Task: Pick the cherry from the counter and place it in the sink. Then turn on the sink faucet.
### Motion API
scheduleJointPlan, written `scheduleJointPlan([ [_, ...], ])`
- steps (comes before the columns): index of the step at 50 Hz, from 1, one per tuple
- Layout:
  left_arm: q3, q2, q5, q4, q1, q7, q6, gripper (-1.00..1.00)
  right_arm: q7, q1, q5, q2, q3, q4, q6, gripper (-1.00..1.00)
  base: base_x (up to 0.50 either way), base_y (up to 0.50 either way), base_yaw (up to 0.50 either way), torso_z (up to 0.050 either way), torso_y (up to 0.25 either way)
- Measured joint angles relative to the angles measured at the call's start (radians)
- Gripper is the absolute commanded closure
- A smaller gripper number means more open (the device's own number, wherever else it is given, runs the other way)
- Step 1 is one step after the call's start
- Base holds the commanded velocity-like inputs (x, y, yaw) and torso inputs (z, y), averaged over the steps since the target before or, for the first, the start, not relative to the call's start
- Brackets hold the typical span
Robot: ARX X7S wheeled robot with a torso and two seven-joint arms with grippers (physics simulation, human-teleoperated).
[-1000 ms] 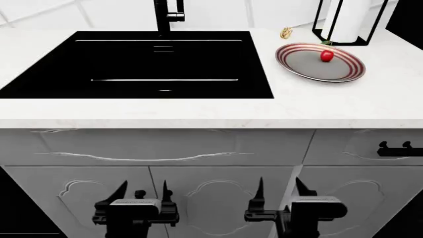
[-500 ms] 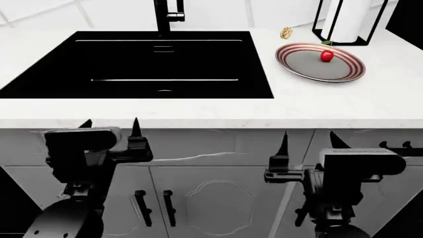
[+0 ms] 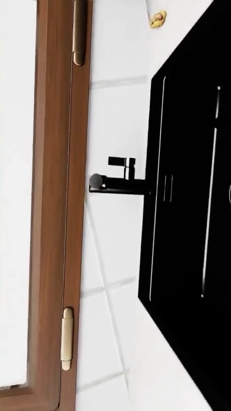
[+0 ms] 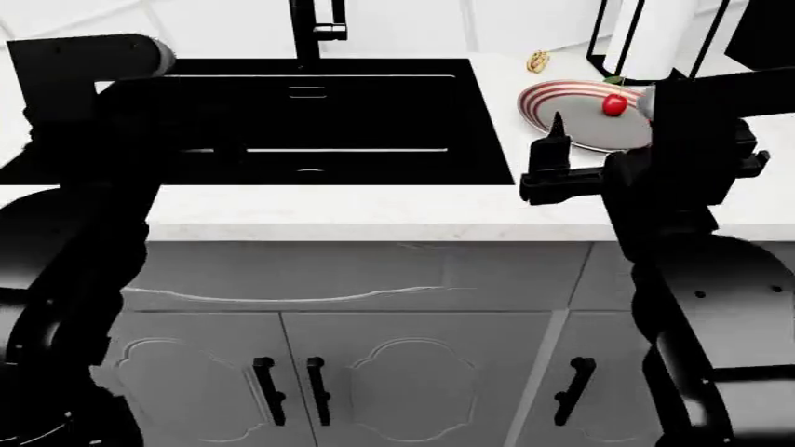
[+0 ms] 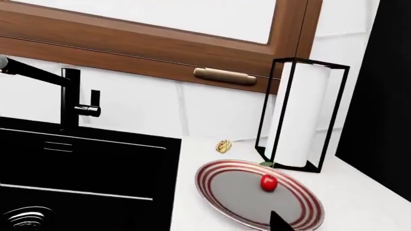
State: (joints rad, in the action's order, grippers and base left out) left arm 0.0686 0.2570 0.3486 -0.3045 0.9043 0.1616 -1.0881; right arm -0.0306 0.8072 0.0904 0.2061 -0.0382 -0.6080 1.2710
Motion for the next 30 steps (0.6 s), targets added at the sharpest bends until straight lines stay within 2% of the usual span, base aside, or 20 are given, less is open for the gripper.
scheduleJointPlan([
  [11, -0.056, 0.009, -0.042, 0.225, 0.145, -0.028, 0.112, -1.0, 0.025, 0.158, 0.006, 0.017, -0.003, 0.21, -0.046, -1.0, 0.0, 0.0, 0.0, 0.0, 0.0],
  [21, -0.105, -0.003, -0.092, 0.478, 0.249, -0.055, 0.275, -1.0, 0.036, 0.24, 0.004, 0.024, -0.009, 0.376, -0.124, -1.0, 0.02, 0.03, 0.0, 0.0, 0.0],
  [30, -0.126, -0.007, -0.113, 0.624, 0.295, -0.076, 0.385, -1.0, 0.039, 0.278, 0.002, 0.025, -0.021, 0.481, -0.189, -1.0, 0.05, 0.04, 0.0, 0.047, 0.0],
])
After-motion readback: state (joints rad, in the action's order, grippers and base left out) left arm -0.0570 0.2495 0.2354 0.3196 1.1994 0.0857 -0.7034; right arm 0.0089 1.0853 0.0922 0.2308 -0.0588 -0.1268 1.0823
